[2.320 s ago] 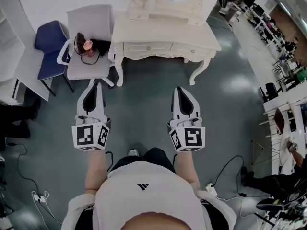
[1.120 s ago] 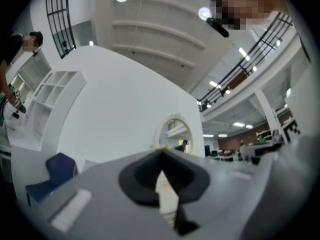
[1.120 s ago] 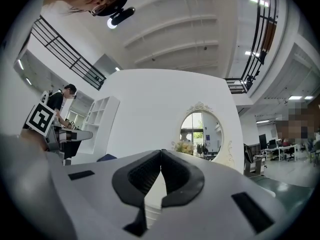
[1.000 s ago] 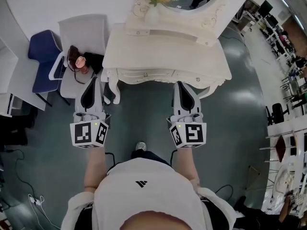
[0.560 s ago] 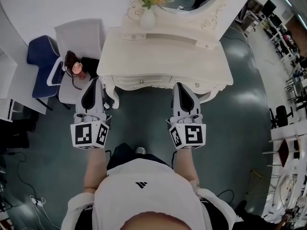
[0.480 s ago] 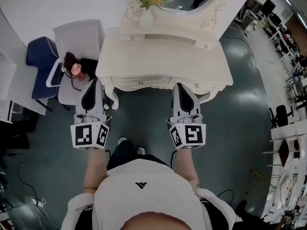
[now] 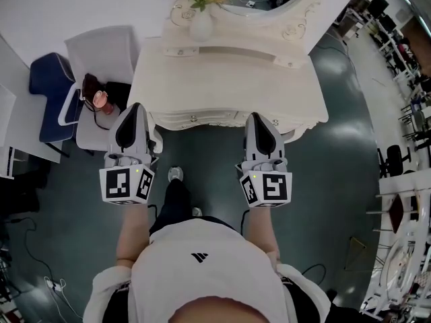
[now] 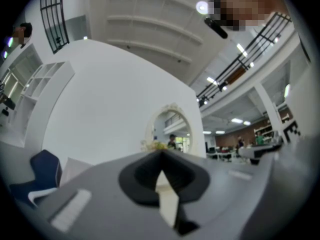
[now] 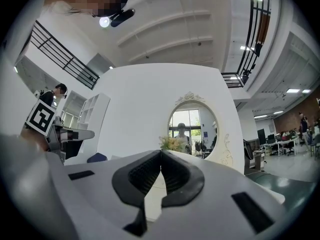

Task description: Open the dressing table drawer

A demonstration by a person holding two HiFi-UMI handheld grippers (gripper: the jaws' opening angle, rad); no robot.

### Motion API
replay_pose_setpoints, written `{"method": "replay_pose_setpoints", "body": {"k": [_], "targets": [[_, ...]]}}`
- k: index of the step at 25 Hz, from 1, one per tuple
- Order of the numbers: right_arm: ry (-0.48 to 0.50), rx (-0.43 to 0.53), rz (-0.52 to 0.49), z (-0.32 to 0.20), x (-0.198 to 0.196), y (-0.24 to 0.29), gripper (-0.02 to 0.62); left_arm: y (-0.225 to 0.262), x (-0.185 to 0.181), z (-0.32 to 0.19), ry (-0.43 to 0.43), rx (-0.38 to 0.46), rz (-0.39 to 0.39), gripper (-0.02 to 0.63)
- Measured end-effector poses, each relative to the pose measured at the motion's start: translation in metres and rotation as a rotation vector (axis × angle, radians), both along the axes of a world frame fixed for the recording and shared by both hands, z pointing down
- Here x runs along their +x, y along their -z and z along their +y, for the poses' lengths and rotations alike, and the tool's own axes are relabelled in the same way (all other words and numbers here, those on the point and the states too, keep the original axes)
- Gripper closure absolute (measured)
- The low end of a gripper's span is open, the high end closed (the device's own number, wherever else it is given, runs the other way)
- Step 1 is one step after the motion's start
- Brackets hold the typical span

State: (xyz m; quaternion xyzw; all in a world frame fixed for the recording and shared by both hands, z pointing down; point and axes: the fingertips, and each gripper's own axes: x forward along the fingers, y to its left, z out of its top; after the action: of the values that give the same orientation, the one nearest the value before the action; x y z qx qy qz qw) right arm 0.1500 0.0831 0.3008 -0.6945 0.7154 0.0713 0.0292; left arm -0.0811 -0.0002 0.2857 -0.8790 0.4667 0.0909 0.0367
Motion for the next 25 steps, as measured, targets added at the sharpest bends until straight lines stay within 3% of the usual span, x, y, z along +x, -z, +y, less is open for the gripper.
{"method": "replay_pose_setpoints", "body": {"k": [25], "targets": [[-0.056, 0.000, 0.001, -0.173, -0.004, 0.010, 0.604, 0.002, 0.002, -0.184, -0.063, -0.012, -0.017, 0.598]]}}
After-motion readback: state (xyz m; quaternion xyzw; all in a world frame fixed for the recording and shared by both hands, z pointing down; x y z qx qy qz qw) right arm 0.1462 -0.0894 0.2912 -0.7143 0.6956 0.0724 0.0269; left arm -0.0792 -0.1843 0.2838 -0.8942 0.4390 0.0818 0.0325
